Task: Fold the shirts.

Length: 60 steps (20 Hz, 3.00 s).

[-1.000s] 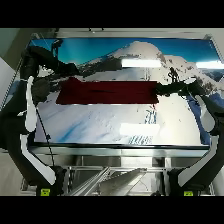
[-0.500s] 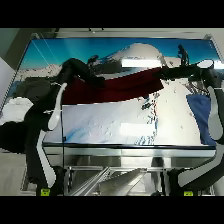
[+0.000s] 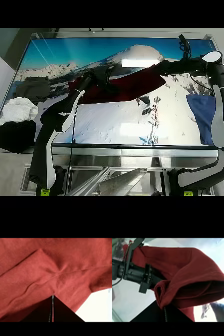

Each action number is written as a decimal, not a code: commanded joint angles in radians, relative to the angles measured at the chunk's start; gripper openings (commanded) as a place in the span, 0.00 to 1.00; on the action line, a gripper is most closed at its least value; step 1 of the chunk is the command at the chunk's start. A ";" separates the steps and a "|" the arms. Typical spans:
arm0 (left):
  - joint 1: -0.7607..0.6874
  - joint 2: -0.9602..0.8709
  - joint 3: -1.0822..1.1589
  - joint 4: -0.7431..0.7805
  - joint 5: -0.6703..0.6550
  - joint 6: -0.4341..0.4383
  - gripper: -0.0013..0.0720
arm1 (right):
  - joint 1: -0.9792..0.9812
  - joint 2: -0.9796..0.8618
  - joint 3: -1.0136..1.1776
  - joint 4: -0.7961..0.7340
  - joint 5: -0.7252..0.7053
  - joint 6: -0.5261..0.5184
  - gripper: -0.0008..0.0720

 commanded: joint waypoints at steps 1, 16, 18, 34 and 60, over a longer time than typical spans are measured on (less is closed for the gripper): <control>0.020 0.089 0.031 -0.008 0.049 -0.003 0.04 | 0.024 0.013 0.002 0.001 0.009 0.017 0.04; 0.508 0.877 -0.209 -0.006 0.200 0.016 0.04 | 0.817 -0.183 0.064 0.323 -0.969 -0.253 0.04; 0.528 0.921 -0.276 -0.006 0.203 0.015 0.04 | 0.921 -0.371 0.174 0.391 -1.044 -0.316 0.06; 0.535 1.014 -0.354 -0.004 0.264 0.016 0.04 | 0.417 -0.214 0.263 -0.383 -0.034 0.319 0.84; 0.535 1.013 -0.356 0.003 0.283 0.050 0.04 | 0.405 -0.169 0.311 -0.258 -0.246 0.287 0.04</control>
